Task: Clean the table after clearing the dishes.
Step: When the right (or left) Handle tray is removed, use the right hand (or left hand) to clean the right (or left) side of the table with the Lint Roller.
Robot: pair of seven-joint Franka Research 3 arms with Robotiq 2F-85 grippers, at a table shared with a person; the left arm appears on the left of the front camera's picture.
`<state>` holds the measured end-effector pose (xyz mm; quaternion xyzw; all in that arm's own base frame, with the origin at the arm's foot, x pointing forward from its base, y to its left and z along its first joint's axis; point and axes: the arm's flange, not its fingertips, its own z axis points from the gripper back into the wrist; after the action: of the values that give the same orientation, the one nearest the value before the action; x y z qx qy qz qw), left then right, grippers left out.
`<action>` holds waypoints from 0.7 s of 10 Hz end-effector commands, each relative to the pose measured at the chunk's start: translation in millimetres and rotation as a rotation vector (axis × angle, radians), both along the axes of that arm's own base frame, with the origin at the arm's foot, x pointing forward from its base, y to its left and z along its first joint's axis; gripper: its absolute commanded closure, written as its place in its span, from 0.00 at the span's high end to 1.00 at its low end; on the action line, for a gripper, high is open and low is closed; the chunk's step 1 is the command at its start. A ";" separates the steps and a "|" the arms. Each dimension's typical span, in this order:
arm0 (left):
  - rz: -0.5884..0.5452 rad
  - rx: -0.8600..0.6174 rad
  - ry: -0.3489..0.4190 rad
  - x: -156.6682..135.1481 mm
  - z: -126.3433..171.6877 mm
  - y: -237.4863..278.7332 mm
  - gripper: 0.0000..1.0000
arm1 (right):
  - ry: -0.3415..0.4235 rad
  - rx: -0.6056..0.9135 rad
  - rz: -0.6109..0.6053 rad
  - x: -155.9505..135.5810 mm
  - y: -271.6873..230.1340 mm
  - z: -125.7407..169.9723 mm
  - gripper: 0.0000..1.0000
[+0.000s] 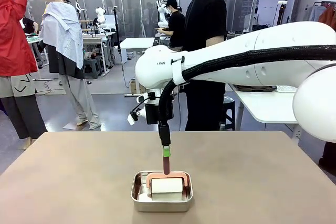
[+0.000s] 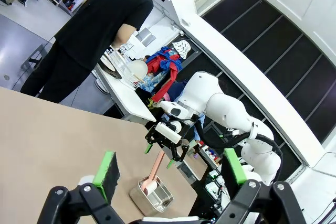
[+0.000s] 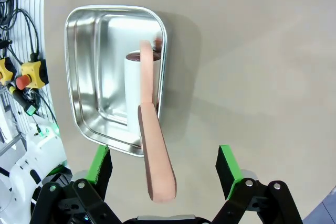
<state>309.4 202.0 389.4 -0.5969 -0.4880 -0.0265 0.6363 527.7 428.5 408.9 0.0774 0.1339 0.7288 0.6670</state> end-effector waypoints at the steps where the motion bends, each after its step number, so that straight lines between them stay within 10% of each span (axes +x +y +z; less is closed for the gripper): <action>1: -0.009 -0.005 -0.008 -4.8 1.4 0.4 1.00 | -0.001 0.043 -0.038 -15.8 -5.8 -5.3 1.00; 7: -0.009 -0.005 -0.008 -4.8 1.4 0.4 1.00 | -0.013 0.046 -0.056 -20.8 -14.2 -11.0 1.00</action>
<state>309.4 201.9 389.4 -0.5969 -0.4880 -0.0265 0.6362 522.2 422.1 398.7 0.0940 0.1180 0.7214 0.6759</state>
